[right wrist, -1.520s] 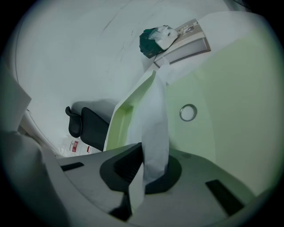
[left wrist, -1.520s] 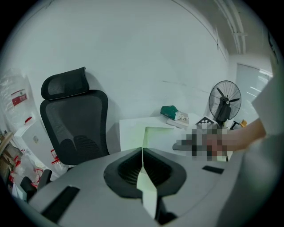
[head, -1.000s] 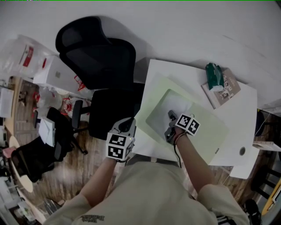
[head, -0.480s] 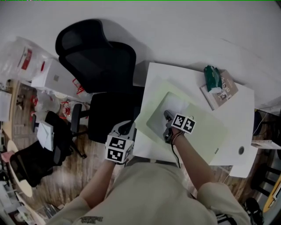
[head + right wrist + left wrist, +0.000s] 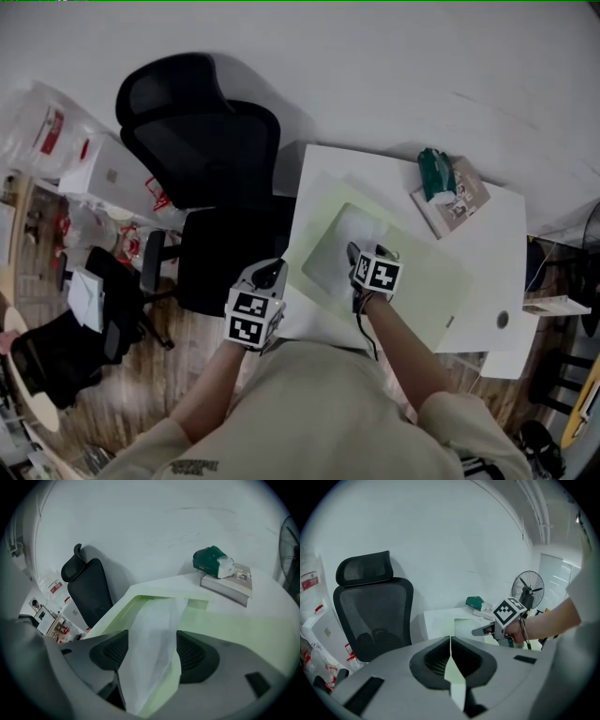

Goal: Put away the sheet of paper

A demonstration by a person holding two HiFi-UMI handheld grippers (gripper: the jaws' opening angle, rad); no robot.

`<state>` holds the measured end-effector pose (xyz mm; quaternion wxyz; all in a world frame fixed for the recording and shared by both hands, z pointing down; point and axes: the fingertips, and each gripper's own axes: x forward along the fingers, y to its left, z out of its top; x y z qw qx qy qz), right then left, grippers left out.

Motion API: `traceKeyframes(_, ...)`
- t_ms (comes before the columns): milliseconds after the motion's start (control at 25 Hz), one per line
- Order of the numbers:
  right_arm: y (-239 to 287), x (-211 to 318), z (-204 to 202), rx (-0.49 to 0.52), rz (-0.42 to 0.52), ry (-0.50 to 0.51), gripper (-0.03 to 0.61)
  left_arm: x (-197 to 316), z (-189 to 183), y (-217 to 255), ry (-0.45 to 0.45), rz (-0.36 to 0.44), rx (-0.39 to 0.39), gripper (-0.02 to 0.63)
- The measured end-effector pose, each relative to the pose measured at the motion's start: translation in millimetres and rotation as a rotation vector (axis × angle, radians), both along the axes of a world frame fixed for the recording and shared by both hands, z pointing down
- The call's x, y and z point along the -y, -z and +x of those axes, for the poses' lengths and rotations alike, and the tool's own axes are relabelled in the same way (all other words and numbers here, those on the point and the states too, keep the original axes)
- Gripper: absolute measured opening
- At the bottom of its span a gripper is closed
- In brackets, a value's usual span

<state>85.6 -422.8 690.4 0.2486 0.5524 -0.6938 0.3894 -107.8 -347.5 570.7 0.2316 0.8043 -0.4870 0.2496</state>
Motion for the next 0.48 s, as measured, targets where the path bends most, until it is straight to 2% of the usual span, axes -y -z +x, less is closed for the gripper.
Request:
traceKeyframes(120,25,1,11,-0.019,0.054,-0.020,0.318,2,-2,3,-0.005,0.020,0.004,0.025)
traceKeyframes(240,57,2,21,-0.037,0.124,-0.033,0.278,7,-6,10,-0.007,0.044,0.013,0.025)
traceKeyframes(480,118,-3,24,0.018,0.246,-0.002,0.215,19,-14,33,-0.008,0.110,0.038,0.025)
